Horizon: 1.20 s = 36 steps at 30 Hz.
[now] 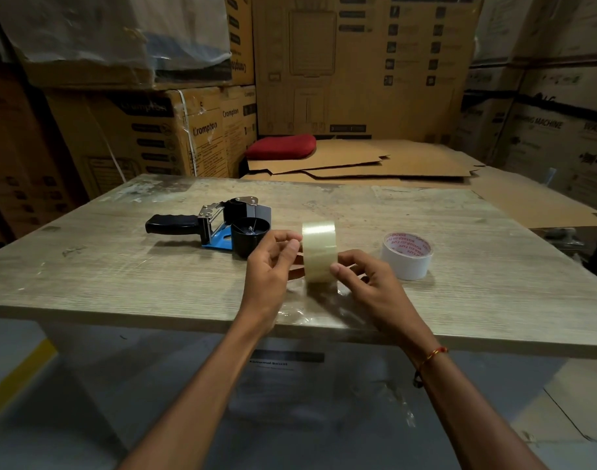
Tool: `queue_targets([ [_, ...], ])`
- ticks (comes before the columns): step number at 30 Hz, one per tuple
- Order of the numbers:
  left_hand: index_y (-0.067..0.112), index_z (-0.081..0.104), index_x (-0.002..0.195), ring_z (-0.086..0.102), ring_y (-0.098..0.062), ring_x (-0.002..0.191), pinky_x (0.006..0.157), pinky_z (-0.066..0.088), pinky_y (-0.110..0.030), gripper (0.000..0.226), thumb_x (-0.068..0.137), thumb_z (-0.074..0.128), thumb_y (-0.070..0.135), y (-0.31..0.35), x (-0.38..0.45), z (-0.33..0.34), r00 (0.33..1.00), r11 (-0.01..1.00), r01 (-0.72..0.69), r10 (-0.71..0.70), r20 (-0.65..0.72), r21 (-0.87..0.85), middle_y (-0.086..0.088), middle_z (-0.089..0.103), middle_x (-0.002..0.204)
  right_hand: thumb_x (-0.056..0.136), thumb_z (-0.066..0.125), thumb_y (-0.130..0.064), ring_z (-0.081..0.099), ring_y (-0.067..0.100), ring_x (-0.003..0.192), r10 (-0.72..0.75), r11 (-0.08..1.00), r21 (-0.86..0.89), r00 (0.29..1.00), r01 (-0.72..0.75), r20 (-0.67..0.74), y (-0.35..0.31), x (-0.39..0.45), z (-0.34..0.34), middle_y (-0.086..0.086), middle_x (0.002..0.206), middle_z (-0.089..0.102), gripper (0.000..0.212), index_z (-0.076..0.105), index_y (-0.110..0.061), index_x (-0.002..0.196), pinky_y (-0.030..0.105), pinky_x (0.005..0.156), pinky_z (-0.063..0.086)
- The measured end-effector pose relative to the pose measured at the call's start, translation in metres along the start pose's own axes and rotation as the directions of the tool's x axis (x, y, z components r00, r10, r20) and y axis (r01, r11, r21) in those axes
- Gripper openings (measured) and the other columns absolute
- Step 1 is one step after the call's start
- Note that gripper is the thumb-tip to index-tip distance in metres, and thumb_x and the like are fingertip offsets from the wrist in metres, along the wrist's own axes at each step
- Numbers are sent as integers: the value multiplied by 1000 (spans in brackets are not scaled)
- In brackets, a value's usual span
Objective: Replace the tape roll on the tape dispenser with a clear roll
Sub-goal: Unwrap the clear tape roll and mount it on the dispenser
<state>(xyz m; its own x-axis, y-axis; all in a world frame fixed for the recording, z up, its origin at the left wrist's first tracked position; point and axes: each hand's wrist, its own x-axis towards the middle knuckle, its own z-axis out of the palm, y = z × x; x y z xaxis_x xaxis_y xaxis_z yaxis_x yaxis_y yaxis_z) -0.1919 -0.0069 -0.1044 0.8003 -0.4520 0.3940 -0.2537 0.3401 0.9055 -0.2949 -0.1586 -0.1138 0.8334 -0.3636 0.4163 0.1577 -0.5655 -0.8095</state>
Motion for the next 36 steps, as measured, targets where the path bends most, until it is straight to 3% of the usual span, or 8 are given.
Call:
queue_targets([
  [4, 26, 69, 105, 56, -17, 112, 84, 58, -31, 13, 95, 62, 31, 2, 1, -1, 989, 931, -145, 150, 9, 337, 3, 49, 121, 99, 60, -25, 59, 0, 74, -11, 999, 44, 1000, 12, -30, -1, 0, -2, -7, 92, 70, 17, 71, -15, 106, 20, 66, 48],
  [8, 20, 69, 118, 46, -12, 111, 90, 42, -20, 35, 88, 69, 38, 14, 10, 5, 892, 528, -416, 395, 219, 740, -1, 49, 129, 101, 58, -27, 58, 4, 75, -24, 997, 72, 999, 27, -35, -1, 0, -1, -3, 97, 69, 18, 71, -18, 108, 25, 69, 49],
  [12, 16, 70, 108, 54, -18, 101, 81, 50, -38, 24, 88, 69, 29, 24, 21, 12, 788, 229, -568, 429, 442, 791, -1, 60, 111, 100, 58, -25, 57, 2, 71, -38, 997, 67, 997, 43, -71, -1, 0, -1, -8, 87, 66, 17, 72, -15, 106, 17, 63, 45],
  [16, 14, 66, 92, 52, -18, 89, 72, 47, -36, 10, 86, 71, 20, 25, 19, 19, 749, 154, -598, 457, 479, 787, -1, 58, 94, 100, 58, -28, 62, 4, 77, -18, 997, 76, 997, 24, -77, 0, 0, 0, -10, 90, 67, 20, 72, -16, 110, 24, 65, 48],
  [20, 13, 63, 89, 50, -17, 87, 72, 43, -30, 6, 88, 66, 19, 29, 21, 18, 753, 157, -592, 457, 473, 791, -1, 57, 91, 96, 60, -41, 65, 21, 103, -45, 997, 53, 998, 48, -54, 4, 1, -1, -5, 107, 72, 27, 72, -22, 111, 51, 84, 55],
  [24, 12, 61, 88, 51, -18, 84, 68, 38, -25, 6, 88, 61, 17, 31, 22, 14, 769, 138, -570, 436, 467, 810, -4, 57, 90, 86, 59, -57, 56, 17, 114, -29, 999, -37, 999, 31, 42, 3, 2, 1, -10, 112, 66, 35, 69, -28, 104, 49, 98, 50],
  [28, 11, 60, 88, 48, -16, 85, 68, 35, -24, 6, 91, 61, 17, 31, 22, 12, 801, 191, -545, 406, 439, 817, -3, 56, 89, 89, 59, -51, 62, 23, 102, -51, 999, 15, 999, 51, 4, 3, 3, 2, -2, 99, 69, 30, 68, -22, 92, 55, 88, 51],
  [36, 13, 65, 88, 60, -13, 79, 71, 50, -27, 9, 95, 62, 17, 33, 16, -3, 991, 773, -134, 85, 108, 620, 2, 64, 83, 99, 60, -33, 61, 19, 92, -119, 992, 37, 990, 122, -70, -7, -3, 6, -4, 93, 66, 15, 64, -20, 93, 36, 83, 50],
])
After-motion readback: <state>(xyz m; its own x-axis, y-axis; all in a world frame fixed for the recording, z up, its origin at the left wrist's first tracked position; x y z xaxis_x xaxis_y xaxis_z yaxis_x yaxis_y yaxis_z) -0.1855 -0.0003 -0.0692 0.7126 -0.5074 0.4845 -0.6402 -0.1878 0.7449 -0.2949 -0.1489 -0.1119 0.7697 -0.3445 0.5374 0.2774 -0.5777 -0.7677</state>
